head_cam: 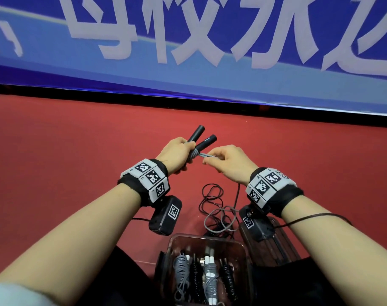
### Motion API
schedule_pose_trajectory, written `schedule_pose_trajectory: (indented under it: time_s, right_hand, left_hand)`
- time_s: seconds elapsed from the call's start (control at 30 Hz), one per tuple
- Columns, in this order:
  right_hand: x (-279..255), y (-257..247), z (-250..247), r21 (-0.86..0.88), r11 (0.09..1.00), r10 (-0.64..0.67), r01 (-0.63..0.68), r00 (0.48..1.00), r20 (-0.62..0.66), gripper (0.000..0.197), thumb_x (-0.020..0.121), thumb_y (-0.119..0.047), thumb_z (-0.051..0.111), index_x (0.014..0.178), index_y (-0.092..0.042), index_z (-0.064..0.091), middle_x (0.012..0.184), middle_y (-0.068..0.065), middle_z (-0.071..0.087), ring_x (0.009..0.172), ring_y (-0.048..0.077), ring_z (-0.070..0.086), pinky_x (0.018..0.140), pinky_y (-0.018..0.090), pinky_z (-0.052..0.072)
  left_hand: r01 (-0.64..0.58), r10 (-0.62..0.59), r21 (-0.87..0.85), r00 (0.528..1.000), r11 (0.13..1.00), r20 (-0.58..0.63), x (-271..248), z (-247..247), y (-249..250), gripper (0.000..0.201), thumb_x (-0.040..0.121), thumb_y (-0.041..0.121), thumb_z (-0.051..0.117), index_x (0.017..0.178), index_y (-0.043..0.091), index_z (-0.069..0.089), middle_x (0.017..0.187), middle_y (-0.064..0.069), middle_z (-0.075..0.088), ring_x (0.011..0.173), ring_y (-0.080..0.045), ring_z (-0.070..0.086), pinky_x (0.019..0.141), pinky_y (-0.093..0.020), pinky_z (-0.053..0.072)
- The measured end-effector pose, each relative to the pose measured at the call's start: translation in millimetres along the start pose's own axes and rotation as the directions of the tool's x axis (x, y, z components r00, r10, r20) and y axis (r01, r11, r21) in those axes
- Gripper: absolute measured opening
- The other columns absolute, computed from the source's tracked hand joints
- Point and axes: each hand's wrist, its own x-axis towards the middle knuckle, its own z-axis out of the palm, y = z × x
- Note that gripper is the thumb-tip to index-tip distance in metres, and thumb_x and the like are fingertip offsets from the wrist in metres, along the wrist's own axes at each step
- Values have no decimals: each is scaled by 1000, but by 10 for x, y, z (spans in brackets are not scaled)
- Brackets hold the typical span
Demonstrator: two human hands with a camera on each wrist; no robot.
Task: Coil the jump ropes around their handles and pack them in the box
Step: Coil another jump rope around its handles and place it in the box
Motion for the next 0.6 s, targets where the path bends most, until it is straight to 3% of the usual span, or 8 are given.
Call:
schedule_pose_trajectory:
  time_s: [0.13,0.23,0.37,0.5,0.6]
  right_hand:
    - [6,-13,-32,48,998,34,-32,999,-31,24,87,-35,67,70,-19,72,52,-6,56,47,6,46,46,13,35]
    - [7,-16,-48,52,998,30,-27,998,-49,28,88,-38,67,67,-19,70,49,-7,52,44,5,44,47,14,35]
    - [11,-23,-32,-33,999,3,-4,999,-32,24,88,-37,66,76,-18,73,51,-8,45,48,7,39,52,24,33]
    - [35,-24,-61,-67,998,-22,19,999,-49,22,90,-38,64,86,-20,77,59,-11,55,56,3,45,57,23,35]
    - [58,-15,-77,-90,995,-46,41,998,-52,22,90,-39,64,89,-22,77,64,-11,60,61,4,50,64,28,42]
  left_hand:
    - [-34,42,120,997,992,-62,16,-8,6,18,97,28,44,83,20,53,74,-4,64,49,-21,50,47,-23,35]
    - [-23,49,196,991,980,-127,38,-54,-13,17,95,29,45,82,23,54,74,-1,66,52,-22,54,53,-25,38]
    - [2,44,252,984,968,-174,75,-93,-62,16,93,33,44,83,24,54,75,-1,68,56,-23,58,58,-29,44]
    - [8,37,225,980,974,-196,115,-132,-92,23,90,37,45,84,21,61,77,-3,70,54,-23,59,60,-31,46]
    - [29,63,354,967,935,-246,126,-134,-122,33,83,48,40,88,22,60,83,-4,70,72,-30,65,75,-37,53]
